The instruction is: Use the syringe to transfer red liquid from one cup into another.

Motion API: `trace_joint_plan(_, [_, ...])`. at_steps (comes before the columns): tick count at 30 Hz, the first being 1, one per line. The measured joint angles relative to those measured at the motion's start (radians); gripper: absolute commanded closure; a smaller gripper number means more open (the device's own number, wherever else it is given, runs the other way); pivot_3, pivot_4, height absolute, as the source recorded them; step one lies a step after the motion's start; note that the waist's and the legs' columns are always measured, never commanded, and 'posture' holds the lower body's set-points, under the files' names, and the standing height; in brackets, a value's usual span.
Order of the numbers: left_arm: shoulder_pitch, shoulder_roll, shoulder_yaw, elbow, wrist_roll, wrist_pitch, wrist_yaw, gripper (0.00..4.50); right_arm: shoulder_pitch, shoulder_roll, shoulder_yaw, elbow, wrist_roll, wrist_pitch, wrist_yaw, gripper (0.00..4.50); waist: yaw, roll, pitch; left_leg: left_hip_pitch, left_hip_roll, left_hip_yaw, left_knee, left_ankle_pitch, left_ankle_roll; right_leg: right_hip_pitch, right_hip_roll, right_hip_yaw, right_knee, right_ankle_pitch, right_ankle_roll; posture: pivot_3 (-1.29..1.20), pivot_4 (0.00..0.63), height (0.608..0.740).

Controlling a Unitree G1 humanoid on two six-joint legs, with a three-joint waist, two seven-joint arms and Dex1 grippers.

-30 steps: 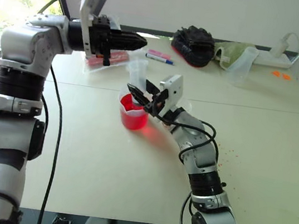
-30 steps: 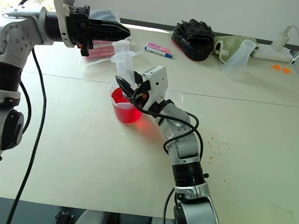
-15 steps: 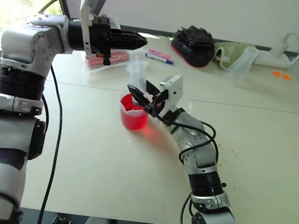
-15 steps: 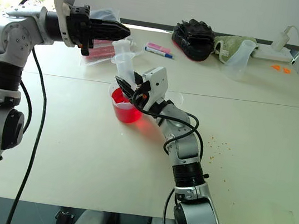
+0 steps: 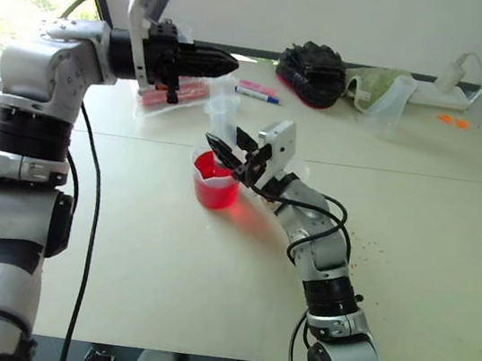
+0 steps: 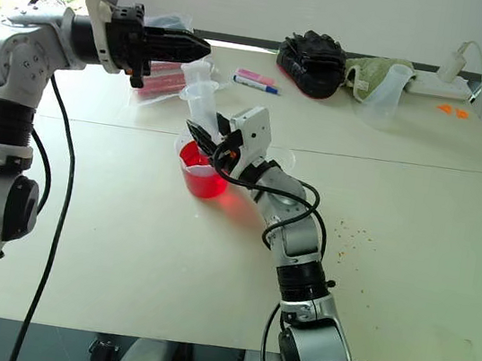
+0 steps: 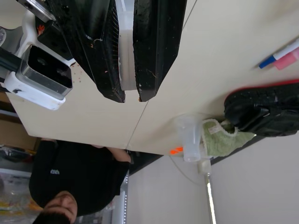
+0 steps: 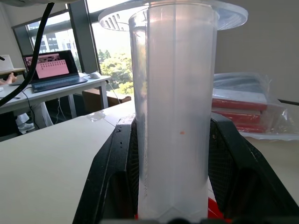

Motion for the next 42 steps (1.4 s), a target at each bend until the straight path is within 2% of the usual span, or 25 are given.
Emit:
trace_joint_plan(1, [0.000, 0.001, 0.000, -0.003, -0.001, 0.000, 0.001, 4.44, -0.002, 0.000, 0.000, 0.002, -0.001, -0.004, 0.000, 3.12, 0.000, 0.000, 0.000, 0.000, 0.000, 0.000, 0.000, 0.000, 0.000, 0.000, 0.000, 0.000, 0.000, 0.000, 0.000, 0.00, 0.150, 0.711])
trace_joint_plan(11, [0.002, 0.009, 0.054, -0.038, -0.028, 0.005, 0.045, 0.46, -0.005, 0.020, 0.044, 0.017, -0.027, -0.070, 0.011, 3.12, 0.000, 0.000, 0.000, 0.000, 0.000, 0.000, 0.000, 0.000, 0.000, 0.000, 0.000, 0.000, 0.000, 0.000, 0.000, 0.00, 0.150, 0.711])
trace_joint_plan(23, [0.026, 0.008, 0.121, -0.081, -0.103, 0.059, 0.093, 0.46, -0.037, 0.020, 0.048, 0.017, -0.044, -0.125, -0.010, 3.12, -0.002, 0.000, 0.000, 0.000, 0.000, 0.000, 0.000, 0.000, 0.000, 0.000, 0.000, 0.000, 0.000, 0.000, 0.000, 0.00, 0.150, 0.711])
trace_joint_plan(33, [0.064, -0.032, 0.314, -0.159, -0.253, 0.139, 0.304, 0.46, -0.064, -0.002, -0.027, 0.002, -0.038, -0.099, -0.080, 3.12, -0.001, 0.000, 0.000, 0.000, 0.000, 0.000, 0.001, 0.000, 0.000, 0.000, 0.000, 0.000, 0.001, 0.000, 0.000, 0.00, 0.150, 0.711])
trace_joint_plan(37, [0.226, -0.033, 0.312, -0.240, -0.267, 0.137, 0.329, 0.46, -0.118, -0.065, -0.095, -0.094, 0.003, -0.004, -0.102, 3.12, 0.000, 0.000, 0.000, 0.001, 0.000, 0.000, 0.001, 0.000, 0.000, 0.000, 0.000, 0.000, 0.001, 0.000, 0.000, 0.00, 0.150, 0.711])
trace_joint_plan(42, [0.335, -0.058, 0.254, -0.270, -0.236, 0.105, 0.332, 0.46, -0.137, -0.142, -0.160, -0.215, 0.050, 0.105, -0.134, 3.12, 0.005, 0.000, 0.000, 0.001, -0.001, -0.001, 0.001, 0.000, 0.000, 0.001, -0.001, 0.000, 0.001, 0.000, 0.000, 0.00, 0.150, 0.711])
